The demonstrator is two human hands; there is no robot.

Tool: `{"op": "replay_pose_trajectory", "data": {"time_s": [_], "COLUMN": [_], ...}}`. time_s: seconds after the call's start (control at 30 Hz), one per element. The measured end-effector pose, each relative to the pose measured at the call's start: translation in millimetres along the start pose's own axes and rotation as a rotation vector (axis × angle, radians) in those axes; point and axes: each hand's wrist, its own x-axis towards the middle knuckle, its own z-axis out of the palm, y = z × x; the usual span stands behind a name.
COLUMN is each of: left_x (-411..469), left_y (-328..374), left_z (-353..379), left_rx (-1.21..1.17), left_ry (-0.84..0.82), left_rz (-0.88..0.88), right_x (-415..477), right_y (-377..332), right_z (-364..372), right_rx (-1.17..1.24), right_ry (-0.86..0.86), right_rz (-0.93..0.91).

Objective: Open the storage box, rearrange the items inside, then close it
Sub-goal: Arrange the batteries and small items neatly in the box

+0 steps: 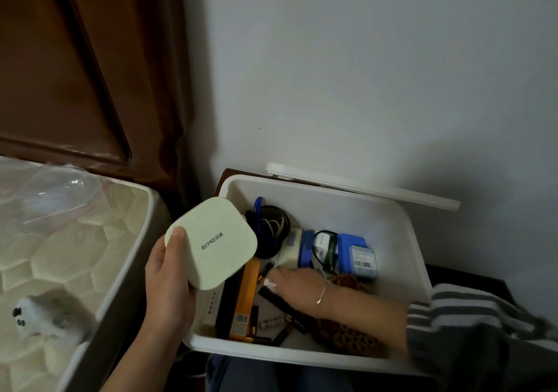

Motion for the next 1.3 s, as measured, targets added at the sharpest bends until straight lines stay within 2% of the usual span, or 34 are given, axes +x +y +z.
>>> {"op": "replay_pose_trajectory", "data": {"time_s": [0.07,0.17,0.23,0.37,0.5,0.67,0.73,0.83,0.93,1.07,1.13,1.23,1.3], "left_x": [0.4,1.1,1.1,0.2,-0.2,1.2,1.9,3.1,4.4,4.4,4.6,4.8,5.0], "left_y": [-0.2,-1.2,-1.8,-1.4,-0.2,-1.0,-0.9,-2.0,-3.8,-4.2,-4.6,-5.0,-5.1], "left_z": [-0.5,-1.3,-1.4,0.4,1.4,-2.3,-2.0,-2.2,-2.8,-2.3,-2.7,-3.2,-3.2], "left_rx": [0.008,0.026,0.038,0.037,0.027,0.023,0.022,0.016,0.008,0.023,0.026,0.04,0.037], "left_ry": [0.001,0.005,-0.005,-0.006,0.012,0.017,0.012,0.028,0.029,0.041,0.043,0.041,0.035], "left_rz": [0.006,0.02,0.026,0.031,0.012,0.0,0.003,-0.005,-0.011,-0.012,-0.011,-0.012,-0.009], "right_x": [-7.8,-22.1,-29.4,-26.9,-13.5,-21.1,-25.8,-31.7,-21.6,-5.3,-4.2,-4.0,-6.8], "right_y": [27.3,76.4,105.5,129.4,126.6,100.9,78.7,40.1,29.3,35.2,33.2,34.3,31.3], "right_z": [-8.6,-36.1,-40.3,-28.2,-20.7,-35.5,-34.6,-17.7,0.4,7.3,13.0,16.6,10.0], "right_rx": [0.1,0.261,0.16,0.036,-0.1,-0.225,-0.094,0.078,-0.118,-0.401,-0.562,-0.553,-0.33], "right_ry": [0.045,0.099,0.103,-0.015,0.047,0.139,0.209,0.099,-0.074,-0.128,-0.217,-0.111,-0.032], "right_rz": [0.112,0.433,0.538,0.644,0.67,0.582,0.397,0.088,-0.065,-0.211,-0.304,-0.291,-0.194]}}
